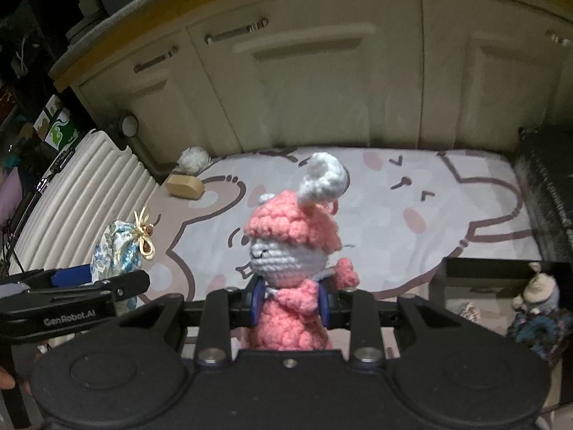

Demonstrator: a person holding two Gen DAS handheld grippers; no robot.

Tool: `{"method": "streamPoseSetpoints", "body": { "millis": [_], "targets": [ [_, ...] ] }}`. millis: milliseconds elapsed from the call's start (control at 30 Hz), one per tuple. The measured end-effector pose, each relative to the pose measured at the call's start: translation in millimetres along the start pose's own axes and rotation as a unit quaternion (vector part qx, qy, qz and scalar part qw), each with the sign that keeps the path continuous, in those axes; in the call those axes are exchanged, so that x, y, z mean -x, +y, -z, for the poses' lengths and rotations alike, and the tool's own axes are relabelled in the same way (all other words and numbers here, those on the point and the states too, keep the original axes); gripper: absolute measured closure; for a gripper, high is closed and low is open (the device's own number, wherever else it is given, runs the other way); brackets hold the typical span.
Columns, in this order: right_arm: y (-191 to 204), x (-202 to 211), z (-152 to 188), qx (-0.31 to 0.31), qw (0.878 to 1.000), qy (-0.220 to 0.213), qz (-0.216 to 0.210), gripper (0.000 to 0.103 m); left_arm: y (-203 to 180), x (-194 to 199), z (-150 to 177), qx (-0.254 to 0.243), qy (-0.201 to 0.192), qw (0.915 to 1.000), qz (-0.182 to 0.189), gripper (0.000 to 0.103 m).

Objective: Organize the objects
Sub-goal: 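Lift the floral pouch with the left tool while the right tool carries the bunny toward the box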

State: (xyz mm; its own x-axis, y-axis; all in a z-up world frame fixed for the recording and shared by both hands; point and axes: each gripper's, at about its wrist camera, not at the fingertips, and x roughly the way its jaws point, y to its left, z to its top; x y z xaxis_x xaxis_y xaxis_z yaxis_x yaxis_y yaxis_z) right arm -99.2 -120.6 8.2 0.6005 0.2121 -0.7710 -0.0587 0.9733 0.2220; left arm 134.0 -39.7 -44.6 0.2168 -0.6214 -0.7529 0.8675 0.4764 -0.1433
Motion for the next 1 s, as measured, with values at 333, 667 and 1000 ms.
{"method": "streamPoseSetpoints", "body": {
  "millis": [333,667,1000],
  "targets": [
    [-11.4,25.0,4.9,0.015,0.999,-0.022,0.02,0.072,-29.0,15.5,-1.7,-0.01,-0.019,0.9998,0.006,0.025],
    [-34.4,50.8,8.8,0.036,0.997,-0.047,0.055,0.072,-63.5,19.9,-3.3,-0.023,-0.027,0.9991,0.022,0.025],
    [-78.4,75.8,14.6,0.02,0.994,-0.066,0.085,0.072,-111.2,17.5,-4.8,-0.041,-0.036,0.9973,0.049,0.025]
  ]
}}
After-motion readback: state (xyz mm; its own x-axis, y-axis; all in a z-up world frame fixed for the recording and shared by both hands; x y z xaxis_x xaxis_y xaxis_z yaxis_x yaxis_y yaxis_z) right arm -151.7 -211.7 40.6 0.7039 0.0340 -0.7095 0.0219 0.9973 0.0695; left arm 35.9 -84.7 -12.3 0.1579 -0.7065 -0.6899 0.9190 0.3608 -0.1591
